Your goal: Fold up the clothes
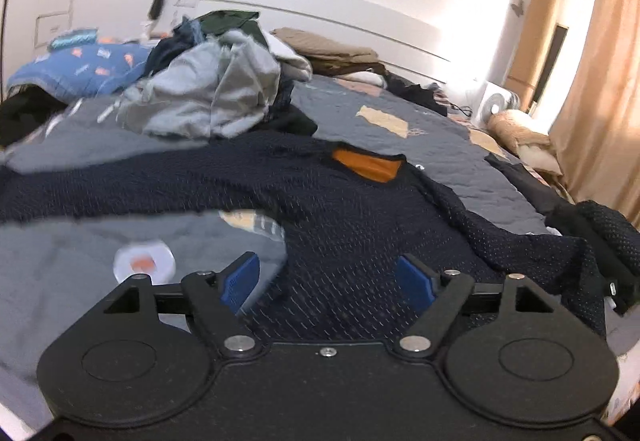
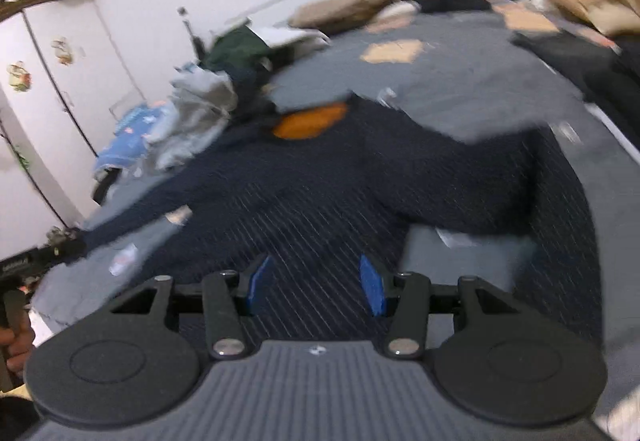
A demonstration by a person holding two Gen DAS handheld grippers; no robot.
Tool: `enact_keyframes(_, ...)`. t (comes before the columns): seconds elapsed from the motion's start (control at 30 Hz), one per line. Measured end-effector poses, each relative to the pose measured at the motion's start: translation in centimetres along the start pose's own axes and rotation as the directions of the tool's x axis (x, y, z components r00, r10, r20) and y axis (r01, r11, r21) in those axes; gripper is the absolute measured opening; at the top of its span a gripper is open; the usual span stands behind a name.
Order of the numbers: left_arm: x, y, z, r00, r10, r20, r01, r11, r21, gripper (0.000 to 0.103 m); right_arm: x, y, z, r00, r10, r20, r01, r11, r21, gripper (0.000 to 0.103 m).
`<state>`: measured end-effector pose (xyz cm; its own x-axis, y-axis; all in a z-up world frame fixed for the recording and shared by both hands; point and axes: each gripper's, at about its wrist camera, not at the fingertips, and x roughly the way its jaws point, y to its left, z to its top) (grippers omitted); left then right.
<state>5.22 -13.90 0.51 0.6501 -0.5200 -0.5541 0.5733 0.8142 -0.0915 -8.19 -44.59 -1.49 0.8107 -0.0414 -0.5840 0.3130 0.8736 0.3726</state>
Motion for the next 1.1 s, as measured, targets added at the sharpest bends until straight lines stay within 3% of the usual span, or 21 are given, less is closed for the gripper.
enact_keyframes(0.13, -0.1, -2.9, -1.0, 0.999, -0.022, 0.024, 0.021, 1.000, 0.023, 0.077, 0.0, -1.5, -3.7, 0.999, -0.017, -0.039, 0.019, 0.999, 0.034, 0.048)
enact_keyframes(0.2, -0.1, -1.8, -1.5, 1.000, -0.005, 0.000, 0.005, 1.000, 0.016, 0.078, 0.4, -1.8, -5.3, 0.998, -0.017, -0.057, 0.020, 0.999, 0.039, 0.048)
enact_keyframes(0.33, 0.5, 1.0, -2.2, 0.993, 0.098, -0.071, -0.098, 0.995, 0.013, 0.078, 0.9, -2.0, -7.1, 0.994, -0.008, -0.109, 0.011, 1.000, 0.028, 0.048)
enact_keyframes(0.47, -0.9, 3.3, -2.7, 0.991, 0.106, -0.076, -0.111, 0.992, -0.057, 0.078, -0.4, -2.2, -8.6, 0.991, -0.006, -0.137, 0.008, 1.000, 0.014, 0.048)
enact_keyframes(0.93, -0.5, 5.6, -4.5, 0.963, 0.181, -0.197, -0.189, 0.982, -0.022, 0.079, 3.2, -2.2, -10.4, 0.973, -0.048, -0.226, 0.057, 0.998, 0.033, 0.048)
enact_keyframes(1.1, 1.2, 5.2, -5.2, 0.957, 0.191, -0.219, -0.179, 0.981, 0.073, 0.079, 3.3, -2.4, -10.4, 0.975, -0.056, -0.213, 0.079, 0.992, 0.099, 0.048)
